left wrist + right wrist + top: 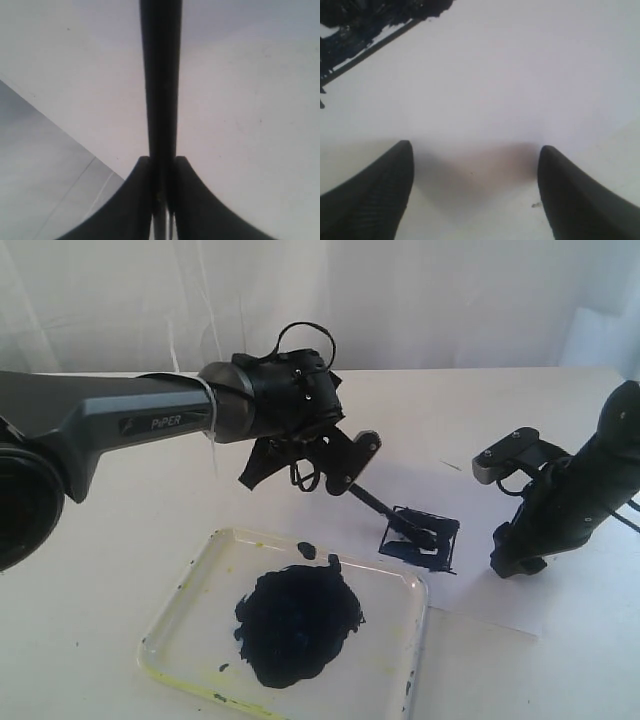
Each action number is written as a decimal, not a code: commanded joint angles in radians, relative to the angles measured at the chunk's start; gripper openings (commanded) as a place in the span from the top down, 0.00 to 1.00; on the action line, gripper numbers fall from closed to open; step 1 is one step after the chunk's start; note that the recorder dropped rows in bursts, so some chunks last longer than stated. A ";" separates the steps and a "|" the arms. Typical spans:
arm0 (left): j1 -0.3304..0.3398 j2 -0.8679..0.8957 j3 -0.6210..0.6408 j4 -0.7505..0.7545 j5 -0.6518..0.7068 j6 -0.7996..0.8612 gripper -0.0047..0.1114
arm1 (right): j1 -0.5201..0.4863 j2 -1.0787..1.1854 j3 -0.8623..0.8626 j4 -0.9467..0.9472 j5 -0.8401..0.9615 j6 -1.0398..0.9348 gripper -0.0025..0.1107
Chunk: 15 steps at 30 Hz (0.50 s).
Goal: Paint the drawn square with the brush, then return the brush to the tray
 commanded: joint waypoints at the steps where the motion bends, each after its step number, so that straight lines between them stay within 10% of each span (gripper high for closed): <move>1: -0.001 -0.004 -0.002 0.091 0.045 -0.068 0.96 | -0.002 0.017 0.007 -0.024 0.000 -0.002 0.40; 15: -0.003 -0.021 -0.002 0.145 0.017 -0.194 0.96 | -0.002 0.017 0.007 -0.024 0.000 -0.002 0.40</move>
